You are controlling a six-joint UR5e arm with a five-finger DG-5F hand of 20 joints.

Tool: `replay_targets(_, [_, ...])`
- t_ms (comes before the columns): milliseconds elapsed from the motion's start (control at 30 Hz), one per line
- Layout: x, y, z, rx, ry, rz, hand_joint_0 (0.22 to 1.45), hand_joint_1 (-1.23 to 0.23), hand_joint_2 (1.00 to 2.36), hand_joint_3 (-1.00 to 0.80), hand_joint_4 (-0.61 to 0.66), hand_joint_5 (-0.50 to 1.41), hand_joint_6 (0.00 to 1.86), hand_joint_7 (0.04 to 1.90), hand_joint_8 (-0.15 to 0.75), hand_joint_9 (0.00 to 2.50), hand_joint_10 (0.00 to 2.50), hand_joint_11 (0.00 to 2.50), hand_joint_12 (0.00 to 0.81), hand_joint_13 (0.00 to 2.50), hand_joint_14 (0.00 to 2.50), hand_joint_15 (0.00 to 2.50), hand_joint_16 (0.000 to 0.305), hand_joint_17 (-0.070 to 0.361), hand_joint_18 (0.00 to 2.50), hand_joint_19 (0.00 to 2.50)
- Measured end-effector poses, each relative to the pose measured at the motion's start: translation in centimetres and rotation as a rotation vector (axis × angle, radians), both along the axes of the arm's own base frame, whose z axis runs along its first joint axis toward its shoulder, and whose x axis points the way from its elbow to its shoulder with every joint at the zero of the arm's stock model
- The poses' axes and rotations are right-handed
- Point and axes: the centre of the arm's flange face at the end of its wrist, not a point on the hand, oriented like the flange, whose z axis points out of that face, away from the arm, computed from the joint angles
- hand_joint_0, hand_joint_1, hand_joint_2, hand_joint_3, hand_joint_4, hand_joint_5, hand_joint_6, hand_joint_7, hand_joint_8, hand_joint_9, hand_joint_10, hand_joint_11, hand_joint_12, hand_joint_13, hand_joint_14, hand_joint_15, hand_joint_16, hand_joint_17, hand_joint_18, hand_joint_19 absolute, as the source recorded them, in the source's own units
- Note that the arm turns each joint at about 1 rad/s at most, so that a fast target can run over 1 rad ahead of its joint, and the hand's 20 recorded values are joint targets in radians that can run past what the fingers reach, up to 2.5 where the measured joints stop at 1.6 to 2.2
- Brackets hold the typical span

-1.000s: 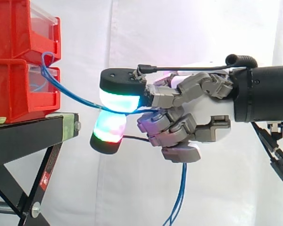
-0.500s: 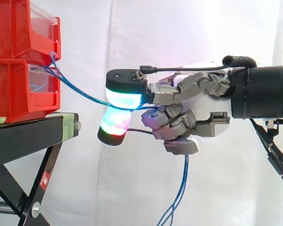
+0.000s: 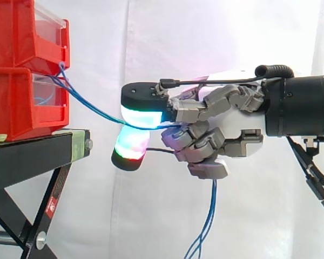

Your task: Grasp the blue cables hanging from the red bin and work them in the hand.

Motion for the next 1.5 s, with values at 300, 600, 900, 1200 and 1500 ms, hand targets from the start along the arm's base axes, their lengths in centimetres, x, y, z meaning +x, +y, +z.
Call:
replay_targets(300, [0.0, 0.2, 0.0, 0.000, 0.003, 0.009, 1.03, -0.60, 1.02, -0.65, 0.25, 0.02, 0.62, 1.18, 0.494, 0.70, 2.50, 2.50, 0.575, 1.06, 2.50, 2.15, 0.048, 0.108, 1.47, 1.24])
replay_targets(600, [0.0, -0.1, 0.0, 0.002, -0.001, 0.021, 1.06, -0.71, 1.01, -0.73, 0.21, -0.03, 0.67, 1.18, 0.466, 0.63, 2.50, 2.50, 0.557, 1.00, 2.50, 2.16, 0.047, 0.106, 1.41, 1.30])
replay_targets(900, [0.0, -0.4, 0.0, 0.003, -0.003, 0.018, 1.10, -0.75, 1.02, -0.57, 0.17, -0.09, 0.71, 1.17, 0.422, 0.47, 2.50, 2.50, 0.535, 0.89, 2.50, 2.16, 0.046, 0.104, 1.28, 1.19])
replay_targets(1200, [-0.1, -0.7, 0.1, 0.003, -0.004, 0.020, 1.10, -0.78, 1.03, -0.23, 0.11, -0.14, 0.71, 1.18, 0.395, 0.30, 2.50, 2.50, 0.520, 0.74, 2.50, 2.17, 0.045, 0.102, 1.09, 0.99])
replay_targets(1500, [-0.1, -1.1, 0.1, 0.003, -0.005, 0.015, 1.10, -0.79, 1.03, -0.18, 0.07, -0.19, 0.70, 1.19, 0.381, 0.18, 2.50, 2.50, 0.509, 0.60, 2.50, 2.18, 0.046, 0.103, 0.98, 0.96])
